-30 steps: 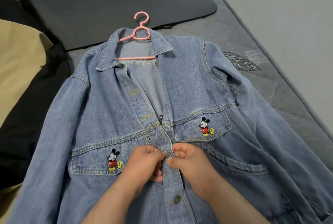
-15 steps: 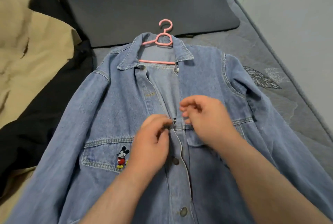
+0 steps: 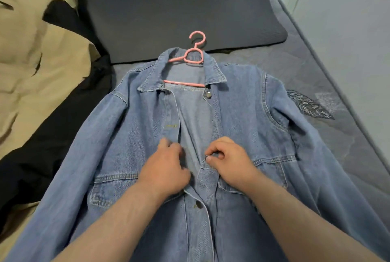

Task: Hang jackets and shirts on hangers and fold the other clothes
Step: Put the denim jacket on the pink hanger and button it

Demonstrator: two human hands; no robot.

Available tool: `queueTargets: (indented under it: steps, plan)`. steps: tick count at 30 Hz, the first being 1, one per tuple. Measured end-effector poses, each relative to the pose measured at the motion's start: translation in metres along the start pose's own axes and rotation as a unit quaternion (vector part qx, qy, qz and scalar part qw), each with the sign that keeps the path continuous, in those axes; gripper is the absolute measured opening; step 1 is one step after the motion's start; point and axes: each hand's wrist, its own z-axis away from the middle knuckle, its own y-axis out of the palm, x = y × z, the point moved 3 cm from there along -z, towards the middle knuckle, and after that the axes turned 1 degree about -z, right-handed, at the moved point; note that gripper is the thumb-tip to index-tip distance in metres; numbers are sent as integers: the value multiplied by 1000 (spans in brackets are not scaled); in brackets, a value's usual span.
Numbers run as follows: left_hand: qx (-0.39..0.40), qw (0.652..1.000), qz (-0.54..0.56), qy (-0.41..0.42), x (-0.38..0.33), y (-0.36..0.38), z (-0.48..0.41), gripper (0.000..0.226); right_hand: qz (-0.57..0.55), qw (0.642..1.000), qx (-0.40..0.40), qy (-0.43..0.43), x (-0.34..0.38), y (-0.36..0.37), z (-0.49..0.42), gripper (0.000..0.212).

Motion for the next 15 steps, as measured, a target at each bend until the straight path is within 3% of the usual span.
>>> queueTargets:
  steps: [4,8,11,15]
  plan:
    - [-134,977,68,-151,4,-14,-1,19,-164,982,-1,95,-13,-9,-6,11]
    - [-85,980,100,-150,10,6,-8,5,-47,997,-61,1,-11,-2,-2,14]
    - [-74,961,221,-151,19,16,-10,21,67,992,-63,-89,-10,10,8,9]
    - [-66,949,280,-126,25,21,-12,17,105,985,-72,-112,-13,16,10,10]
